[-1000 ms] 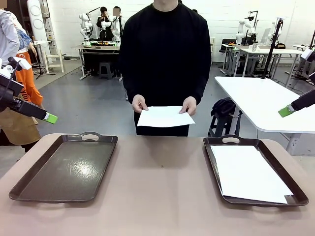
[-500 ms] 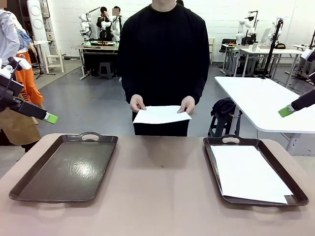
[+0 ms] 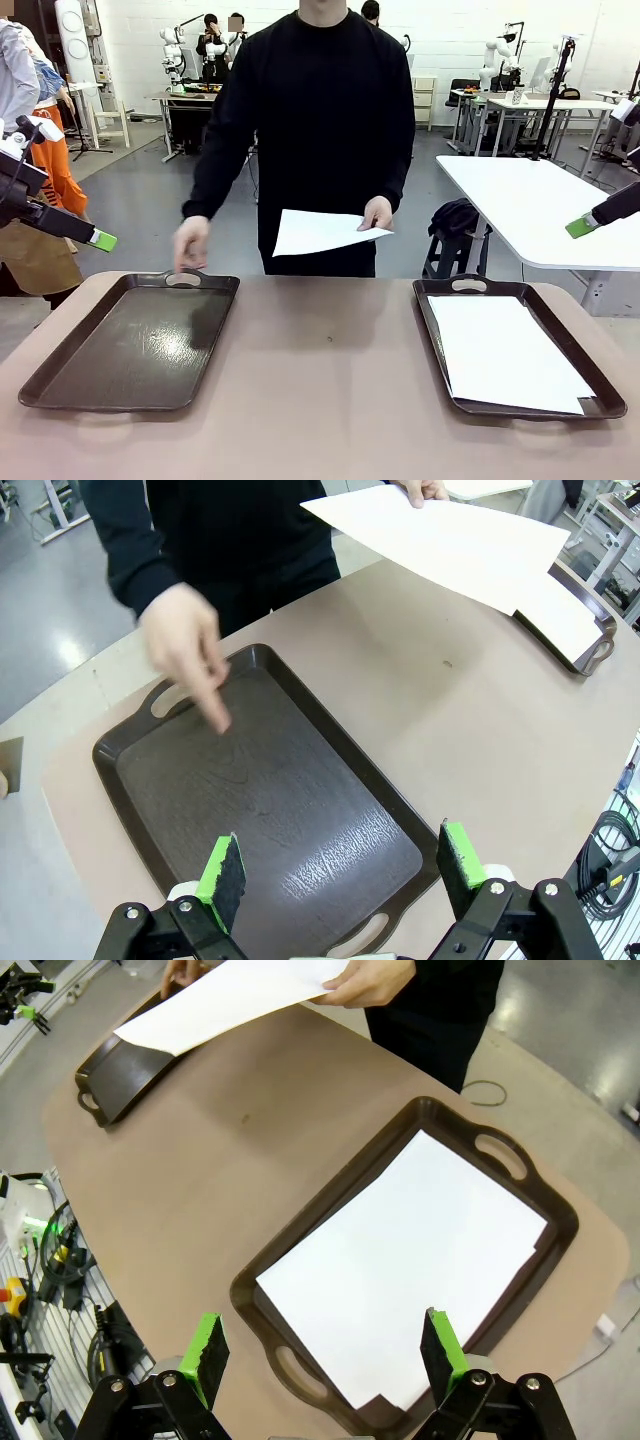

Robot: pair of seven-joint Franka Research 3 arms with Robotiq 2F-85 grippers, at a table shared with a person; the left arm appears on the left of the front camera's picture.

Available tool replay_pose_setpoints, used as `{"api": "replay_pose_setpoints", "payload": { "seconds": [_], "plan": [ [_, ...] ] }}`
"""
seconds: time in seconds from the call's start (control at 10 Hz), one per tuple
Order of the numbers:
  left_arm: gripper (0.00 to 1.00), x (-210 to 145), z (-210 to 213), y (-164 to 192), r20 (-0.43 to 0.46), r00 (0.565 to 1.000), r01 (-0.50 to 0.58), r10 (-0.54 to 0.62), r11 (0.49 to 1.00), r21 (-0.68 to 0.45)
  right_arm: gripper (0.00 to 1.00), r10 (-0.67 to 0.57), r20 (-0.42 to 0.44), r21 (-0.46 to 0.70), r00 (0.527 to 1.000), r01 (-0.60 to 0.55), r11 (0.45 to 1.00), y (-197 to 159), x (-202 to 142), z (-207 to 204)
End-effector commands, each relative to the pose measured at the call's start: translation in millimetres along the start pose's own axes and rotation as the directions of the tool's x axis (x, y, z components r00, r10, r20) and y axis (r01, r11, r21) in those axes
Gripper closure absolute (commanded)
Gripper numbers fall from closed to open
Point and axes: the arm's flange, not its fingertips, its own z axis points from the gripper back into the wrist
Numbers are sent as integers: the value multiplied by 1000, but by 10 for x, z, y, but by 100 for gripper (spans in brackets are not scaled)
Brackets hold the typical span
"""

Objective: Sort the A4 documents.
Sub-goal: Receive the A4 Paper.

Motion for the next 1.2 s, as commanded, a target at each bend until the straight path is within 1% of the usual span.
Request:
{"api": "replay_pose_setpoints", "payload": {
  "seconds": [0.0,1.1],
  "plan": [
    [0,-12,-7,25,9,1000,-1,1,1000,-11,0,3,2,5,1000,-3,1000,4,6,-10],
    [0,-12,-7,25,9,1000,-1,1,1000,-11,0,3,2,5,1000,-3,1000,4,6,-10]
  ]
}}
